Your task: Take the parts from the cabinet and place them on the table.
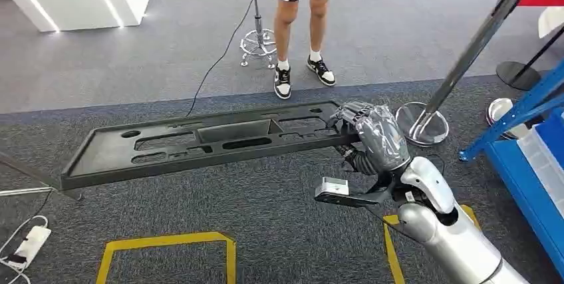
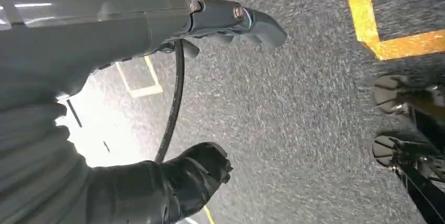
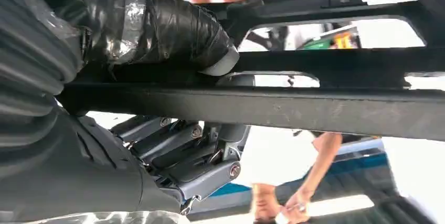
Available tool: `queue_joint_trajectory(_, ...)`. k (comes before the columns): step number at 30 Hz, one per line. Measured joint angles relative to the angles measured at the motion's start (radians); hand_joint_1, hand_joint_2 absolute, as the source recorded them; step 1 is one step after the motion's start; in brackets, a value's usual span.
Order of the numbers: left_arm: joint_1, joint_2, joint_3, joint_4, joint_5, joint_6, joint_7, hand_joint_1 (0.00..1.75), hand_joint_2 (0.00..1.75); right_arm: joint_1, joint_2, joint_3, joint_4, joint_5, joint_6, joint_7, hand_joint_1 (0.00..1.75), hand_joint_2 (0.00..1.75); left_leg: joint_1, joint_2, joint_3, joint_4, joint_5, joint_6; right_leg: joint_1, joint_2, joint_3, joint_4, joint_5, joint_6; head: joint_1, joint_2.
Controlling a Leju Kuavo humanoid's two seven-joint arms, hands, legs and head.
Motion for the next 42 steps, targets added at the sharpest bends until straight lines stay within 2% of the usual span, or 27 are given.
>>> queue_joint_trajectory(1, -0.002, 0.002, 0.002, 0.0, -0.001, 0.0, 0.0, 0.0, 1.75, -0.001, 0.0, -0.003, -0.002, 0.001, 0.0, 0.0, 1.75, 1.75, -0.014, 0.049, 0.022, -0.045, -0.019, 0.004, 0.003, -0.009, 0.002, -0.003, -0.002, 0.004, 0.0, 0.0)
queue_joint_trajectory(5, 0.006, 0.008, 0.011, 0.0, -0.01, -0.001, 0.0, 0.0, 1.75, -0.015, -0.002, -0.011, -0.003, 0.012, 0.0, 0.003, 1.75, 1.75, -0.03, 0.003, 0.014, -0.058, -0.007, 0.031, -0.001, -0.043, 0.007, -0.014, 0.001, 0.026, 0.0, 0.0)
queue_joint_trajectory(6, 0.006, 0.011, 0.013, 0.0, -0.012, -0.001, 0.0, 0.0, 1.75, -0.02, -0.003, -0.014, -0.007, 0.016, 0.001, 0.005, 1.75, 1.75, -0.02, -0.007, 0.031, -0.08, 0.003, 0.041, -0.003, -0.037, 0.009, -0.011, -0.009, 0.035, 0.002, 0.0)
queue_joint_trajectory(8, 0.006, 0.013, 0.015, 0.0, -0.019, -0.001, 0.0, 0.0, 1.75, -0.04, -0.014, -0.021, -0.01, 0.019, 0.005, 0.011, 1.75, 1.75, -0.022, -0.023, 0.036, -0.086, 0.006, 0.054, -0.004, 0.05, -0.027, 0.075, -0.062, 0.026, 0.003, 0.0)
queue_joint_trajectory(10, 0.003, 0.016, 0.017, 0.0, -0.029, -0.001, 0.0, 0.0, 1.75, -0.063, -0.032, -0.029, -0.012, 0.019, 0.02, 0.019, 1.75, 1.75, -0.024, -0.047, 0.037, -0.084, 0.004, 0.058, 0.001, 0.08, -0.114, 0.243, -0.13, 0.023, 0.004, 0.0)
queue_joint_trajectory(11, 0.002, 0.016, 0.018, 0.0, -0.03, -0.001, 0.0, 0.0, 1.75, -0.072, -0.037, -0.03, -0.012, 0.019, 0.026, 0.021, 1.75, 1.75, -0.026, -0.062, 0.037, -0.082, 0.003, 0.06, 0.003, 0.082, -0.149, 0.299, -0.139, 0.023, 0.003, 0.0)
queue_joint_trajectory(12, -0.001, 0.016, 0.018, 0.0, -0.031, -0.002, 0.0, 0.0, 1.75, -0.079, -0.041, -0.032, -0.011, 0.019, 0.03, 0.023, 1.75, 1.75, -0.026, -0.077, 0.037, -0.078, 0.002, 0.061, 0.005, 0.082, -0.158, 0.302, -0.119, 0.022, 0.004, 0.0)
queue_joint_trajectory(13, -0.002, 0.016, 0.018, 0.0, -0.032, -0.003, 0.0, 0.0, 1.75, -0.087, -0.045, -0.035, -0.012, 0.019, 0.033, 0.024, 1.75, 1.75, -0.026, -0.091, 0.037, -0.072, -0.001, 0.06, 0.006, 0.083, -0.145, 0.261, -0.08, 0.019, 0.004, 0.0)
queue_joint_trajectory(15, -0.002, 0.016, 0.018, 0.0, -0.033, -0.003, 0.0, 0.0, 1.75, -0.104, -0.05, -0.039, -0.014, 0.018, 0.037, 0.023, 1.75, 1.75, -0.026, -0.118, 0.039, -0.056, -0.011, 0.057, 0.005, 0.104, -0.076, 0.097, 0.022, 0.014, 0.004, 0.0)
queue_joint_trajectory(16, -0.002, 0.016, 0.019, 0.0, -0.035, -0.003, 0.0, 0.0, 1.75, -0.114, -0.055, -0.04, -0.015, 0.019, 0.037, 0.023, 1.75, 1.75, -0.024, -0.129, 0.034, -0.047, -0.017, 0.053, 0.002, 0.155, -0.053, 0.044, 0.028, 0.01, 0.004, 0.0)
queue_joint_trajectory(17, -0.006, 0.017, 0.019, 0.0, -0.042, -0.002, 0.0, 0.0, 1.75, -0.122, -0.056, -0.04, -0.016, 0.019, 0.04, 0.024, 1.75, 1.75, -0.028, -0.142, 0.019, -0.028, -0.019, 0.049, -0.004, 0.187, -0.051, 0.022, 0.023, 0.015, 0.002, 0.0)
queue_joint_trajectory(20, 0.001, 0.021, 0.019, 0.0, -0.049, -0.004, 0.0, 0.0, 1.75, -0.16, -0.066, -0.044, -0.019, 0.02, 0.056, 0.036, 1.75, 1.75, -0.015, -0.178, 0.005, -0.041, -0.008, 0.031, 0.005, 0.151, -0.05, 0.024, 0.024, 0.01, 0.003, 0.0)
queue_joint_trajectory(21, 0.001, 0.025, 0.019, 0.0, -0.049, -0.004, 0.0, 0.0, 1.75, -0.171, -0.066, -0.045, -0.019, 0.02, 0.059, 0.039, 1.75, 1.75, -0.02, -0.18, 0.004, -0.037, -0.01, 0.027, -0.007, 0.136, -0.044, 0.009, 0.03, 0.004, 0.004, 0.0)
queue_joint_trajectory(22, 0.002, 0.023, 0.02, 0.0, -0.049, -0.005, 0.0, 0.0, 1.75, -0.178, -0.066, -0.045, -0.02, 0.019, 0.061, 0.039, 1.75, 1.75, -0.025, -0.106, 0.0, -0.022, -0.02, 0.022, -0.004, 0.119, -0.031, -0.002, 0.033, -0.001, 0.0, 0.0)
queue_joint_trajectory(23, 0.0, 0.026, 0.02, 0.0, -0.05, -0.005, 0.0, 0.0, 1.75, -0.182, -0.067, -0.047, -0.022, 0.019, 0.061, 0.039, 1.75, 1.75, -0.021, -0.059, -0.02, 0.02, -0.047, 0.014, -0.002, 0.104, -0.022, -0.01, 0.033, -0.006, -0.008, 0.0)
queue_joint_trajectory(25, -0.007, 0.027, 0.021, 0.0, -0.05, -0.005, 0.0, 0.0, 1.75, -0.196, -0.069, -0.048, -0.022, 0.018, 0.061, 0.039, 1.75, 1.75, -0.009, -0.038, -0.097, 0.166, -0.113, 0.003, 0.001, 0.072, -0.018, -0.011, 0.03, -0.007, -0.008, 0.0)
queue_joint_trajectory(27, -0.009, 0.025, 0.021, 0.0, -0.05, -0.006, 0.0, 0.0, 1.75, -0.196, -0.07, -0.048, -0.022, 0.018, 0.061, 0.039, 1.75, 1.75, 0.002, -0.037, -0.145, 0.246, -0.124, -0.006, 0.003, 0.042, -0.016, -0.011, 0.026, -0.006, -0.007, 0.0)
queue_joint_trajectory(29, -0.007, 0.024, 0.021, 0.0, -0.05, -0.007, 0.0, 0.0, 1.75, -0.199, -0.07, -0.048, -0.022, 0.018, 0.061, 0.039, 1.75, 1.75, 0.009, -0.03, -0.093, 0.137, -0.047, -0.011, 0.003, 0.015, -0.008, -0.011, 0.018, -0.003, -0.007, 0.0)
queue_joint_trajectory(30, -0.006, 0.024, 0.021, 0.0, -0.05, -0.007, 0.0, 0.0, 1.75, -0.201, -0.07, -0.048, -0.022, 0.018, 0.061, 0.038, 1.75, 1.75, 0.01, -0.015, -0.041, 0.037, 0.002, -0.01, 0.003, 0.004, -0.002, -0.011, 0.014, 0.0, -0.008, 0.0)
queue_joint_trajectory(31, -0.006, 0.024, 0.021, 0.0, -0.05, -0.007, 0.0, 0.0, 1.75, -0.203, -0.07, -0.048, -0.023, 0.018, 0.061, 0.037, 1.75, 1.75, 0.008, 0.02, -0.002, -0.047, 0.018, -0.008, 0.003, -0.007, 0.004, -0.011, 0.009, 0.003, -0.007, 0.0)
queue_joint_trajectory(32, -0.008, 0.024, 0.021, 0.0, -0.05, -0.007, 0.0, 0.0, 1.75, -0.206, -0.07, -0.048, -0.023, 0.018, 0.061, 0.037, 1.75, 1.75, -0.007, 0.031, 0.01, -0.048, 0.003, -0.003, 0.008, -0.016, 0.005, -0.015, 0.008, 0.008, -0.007, 0.0)
queue_joint_trajectory(36, 0.001, 0.029, 0.021, 0.0, -0.049, -0.008, 0.0, 0.0, 1.75, -0.211, -0.07, -0.048, -0.024, 0.018, 0.061, 0.039, 1.75, 1.75, -0.019, -0.011, 0.01, -0.069, 0.01, 0.027, 0.002, -0.047, 0.019, -0.022, 0.001, 0.035, -0.008, 0.0)
queue_joint_trajectory(37, 0.004, 0.03, 0.021, 0.0, -0.049, -0.008, 0.0, 0.0, 1.75, -0.211, -0.071, -0.048, -0.025, 0.018, 0.061, 0.039, 1.75, 1.75, -0.01, -0.02, 0.026, -0.084, 0.016, 0.033, -0.006, -0.012, 0.019, -0.01, -0.009, 0.039, -0.005, 0.0)
queue_joint_trajectory(38, 0.004, 0.03, 0.021, 0.0, -0.05, -0.008, 0.0, 0.0, 1.75, -0.212, -0.072, -0.048, -0.025, 0.019, 0.061, 0.039, 1.75, 1.75, -0.011, -0.027, 0.032, -0.089, 0.017, 0.042, -0.005, 0.043, 0.002, 0.026, -0.029, 0.035, -0.005, 0.0)
queue_joint_trajectory(39, 0.002, 0.031, 0.022, 0.0, -0.05, -0.008, 0.0, 0.0, 1.75, -0.213, -0.074, -0.048, -0.024, 0.018, 0.061, 0.039, 1.75, 1.75, -0.013, -0.034, 0.032, -0.088, 0.016, 0.045, -0.004, 0.071, -0.037, 0.098, -0.065, 0.032, -0.005, 0.0)
queue_joint_trajectory(41, -0.003, 0.032, 0.024, 0.0, -0.05, -0.004, 0.002, 0.0, 1.75, -0.212, -0.077, -0.048, -0.024, 0.018, 0.062, 0.039, 1.75, 1.75, -0.016, -0.058, 0.032, -0.086, 0.013, 0.05, 0.0, 0.083, -0.126, 0.256, -0.124, 0.031, -0.004, 0.0)
queue_joint_trajectory(42, -0.005, 0.031, 0.024, 0.0, -0.052, -0.003, 0.002, 0.0, 1.75, -0.212, -0.077, -0.048, -0.021, 0.016, 0.064, 0.041, 1.75, 1.75, -0.018, -0.07, 0.031, -0.082, 0.012, 0.051, 0.0, 0.083, -0.153, 0.295, -0.126, 0.031, -0.005, 0.0)
